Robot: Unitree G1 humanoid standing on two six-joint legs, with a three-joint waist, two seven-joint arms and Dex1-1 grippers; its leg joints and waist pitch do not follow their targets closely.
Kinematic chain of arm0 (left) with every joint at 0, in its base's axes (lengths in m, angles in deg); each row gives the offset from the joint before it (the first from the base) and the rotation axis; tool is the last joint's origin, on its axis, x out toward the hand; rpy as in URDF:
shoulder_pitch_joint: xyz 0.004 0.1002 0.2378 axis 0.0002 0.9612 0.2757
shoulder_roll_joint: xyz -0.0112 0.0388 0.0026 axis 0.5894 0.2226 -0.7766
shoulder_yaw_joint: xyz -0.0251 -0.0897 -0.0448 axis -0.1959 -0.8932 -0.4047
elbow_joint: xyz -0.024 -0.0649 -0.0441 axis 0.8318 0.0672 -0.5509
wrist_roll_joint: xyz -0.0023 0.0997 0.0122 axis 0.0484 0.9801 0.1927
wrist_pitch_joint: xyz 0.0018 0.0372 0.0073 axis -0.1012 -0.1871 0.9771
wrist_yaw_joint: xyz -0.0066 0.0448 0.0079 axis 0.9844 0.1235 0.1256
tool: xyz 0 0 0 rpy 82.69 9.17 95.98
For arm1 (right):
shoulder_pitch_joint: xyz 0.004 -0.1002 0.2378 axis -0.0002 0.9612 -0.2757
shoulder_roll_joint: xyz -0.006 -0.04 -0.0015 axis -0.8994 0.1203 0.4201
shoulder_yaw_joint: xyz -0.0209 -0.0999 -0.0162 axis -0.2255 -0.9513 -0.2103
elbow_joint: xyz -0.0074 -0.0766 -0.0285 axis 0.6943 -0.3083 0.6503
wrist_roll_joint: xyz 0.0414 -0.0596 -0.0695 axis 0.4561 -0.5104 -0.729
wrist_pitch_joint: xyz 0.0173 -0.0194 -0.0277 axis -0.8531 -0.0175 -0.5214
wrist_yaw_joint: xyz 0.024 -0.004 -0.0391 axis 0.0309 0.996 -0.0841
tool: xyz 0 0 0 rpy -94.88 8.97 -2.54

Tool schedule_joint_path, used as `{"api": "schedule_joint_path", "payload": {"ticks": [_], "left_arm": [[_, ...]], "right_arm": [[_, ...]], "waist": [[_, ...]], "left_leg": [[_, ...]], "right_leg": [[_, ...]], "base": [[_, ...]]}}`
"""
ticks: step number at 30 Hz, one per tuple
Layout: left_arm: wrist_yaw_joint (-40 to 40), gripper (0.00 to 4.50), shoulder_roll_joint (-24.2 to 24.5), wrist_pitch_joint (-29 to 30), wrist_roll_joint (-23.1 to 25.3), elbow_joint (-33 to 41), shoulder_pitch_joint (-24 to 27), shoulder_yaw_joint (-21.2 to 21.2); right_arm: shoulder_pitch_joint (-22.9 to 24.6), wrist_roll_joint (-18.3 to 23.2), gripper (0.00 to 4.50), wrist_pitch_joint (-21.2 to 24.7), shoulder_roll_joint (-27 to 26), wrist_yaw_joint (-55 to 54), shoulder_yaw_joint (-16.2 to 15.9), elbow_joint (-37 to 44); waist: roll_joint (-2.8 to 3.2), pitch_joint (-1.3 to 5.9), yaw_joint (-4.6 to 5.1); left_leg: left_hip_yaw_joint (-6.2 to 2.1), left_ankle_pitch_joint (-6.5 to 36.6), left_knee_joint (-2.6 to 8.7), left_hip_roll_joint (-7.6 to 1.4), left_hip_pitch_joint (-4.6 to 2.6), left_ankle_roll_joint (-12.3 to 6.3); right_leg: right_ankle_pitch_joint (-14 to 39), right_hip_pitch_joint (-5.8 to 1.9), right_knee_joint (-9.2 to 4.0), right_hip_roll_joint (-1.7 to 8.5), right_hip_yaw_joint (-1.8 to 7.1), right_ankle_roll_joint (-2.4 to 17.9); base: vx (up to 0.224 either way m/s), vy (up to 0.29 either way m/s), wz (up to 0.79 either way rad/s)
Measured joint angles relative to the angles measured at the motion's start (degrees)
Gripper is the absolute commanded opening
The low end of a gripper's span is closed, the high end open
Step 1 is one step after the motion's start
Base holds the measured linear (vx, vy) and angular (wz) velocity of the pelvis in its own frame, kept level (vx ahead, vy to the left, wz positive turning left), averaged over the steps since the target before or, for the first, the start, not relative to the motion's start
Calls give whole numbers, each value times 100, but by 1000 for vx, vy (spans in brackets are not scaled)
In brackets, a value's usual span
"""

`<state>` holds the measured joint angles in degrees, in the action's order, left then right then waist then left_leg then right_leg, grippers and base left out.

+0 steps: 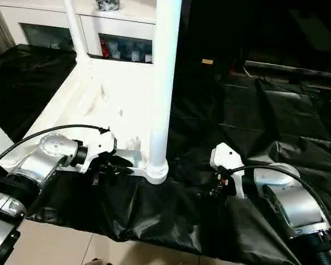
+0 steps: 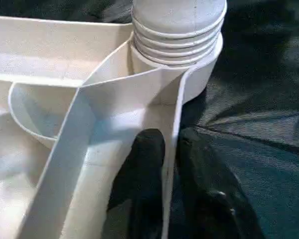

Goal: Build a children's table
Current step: Rotate leg to tighten

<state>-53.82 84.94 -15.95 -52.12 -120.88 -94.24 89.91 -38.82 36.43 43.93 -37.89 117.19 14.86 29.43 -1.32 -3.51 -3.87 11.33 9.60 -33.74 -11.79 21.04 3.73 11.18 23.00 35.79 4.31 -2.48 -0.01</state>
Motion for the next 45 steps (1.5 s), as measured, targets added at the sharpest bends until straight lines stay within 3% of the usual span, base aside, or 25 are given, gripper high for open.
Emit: {"api": "schedule_joint_path", "payload": {"ticks": [2,7,12,17,22,40,45], "left_arm": [[-47,24,7,167,-8,62,2,-15],[76,2,-110,616,-80,587,238,-101],[692,2,-400,977,-22,1088,461,-159],[970,2,-618,1066,2,1605,810,-215],[1033,2,-538,1114,74,1840,926,-179],[1148,0,-516,1355,104,2033,1026,-281],[1936,0,-980,1595,266,1764,824,-344]], "right_arm": [[-20,120,406,94,-84,-27,14,-2],[-67,172,445,190,-516,-290,-35,-17],[-484,-300,445,-301,-1048,-1128,-154,-567],[-710,-490,445,-263,-1280,-1548,-196,-1000],[-820,-601,445,-366,-1384,-1632,-273,-1275],[-1191,-734,291,-913,-1644,-1576,-431,-2033],[-1120,-924,275,-894,-2327,-2990,-51,-2221]], "waist": [[0,0,13],[-13,3,59],[1,11,60],[16,20,36],[15,20,40],[3,17,129],[-9,25,201]], "left_leg": [[0,0,-1,0,0,0],[4,3,-3,1,2,-4],[9,3,5,1,2,-2],[9,4,10,3,5,-2],[8,4,10,3,7,-1],[8,4,7,2,6,0],[8,2,1,3,0,2]], "right_leg": [[-1,0,-1,0,0,2],[-16,3,-7,5,1,27],[-14,9,-3,5,1,24],[-10,8,-9,6,1,17],[-10,8,-10,5,0,17],[-11,8,-10,4,1,19],[1,8,-9,4,3,-2]], "base": [[0,0,0],[0,0,0],[0,0,0],[0,0,0],[0,0,0],[0,0,0],[0,0,0]]}}
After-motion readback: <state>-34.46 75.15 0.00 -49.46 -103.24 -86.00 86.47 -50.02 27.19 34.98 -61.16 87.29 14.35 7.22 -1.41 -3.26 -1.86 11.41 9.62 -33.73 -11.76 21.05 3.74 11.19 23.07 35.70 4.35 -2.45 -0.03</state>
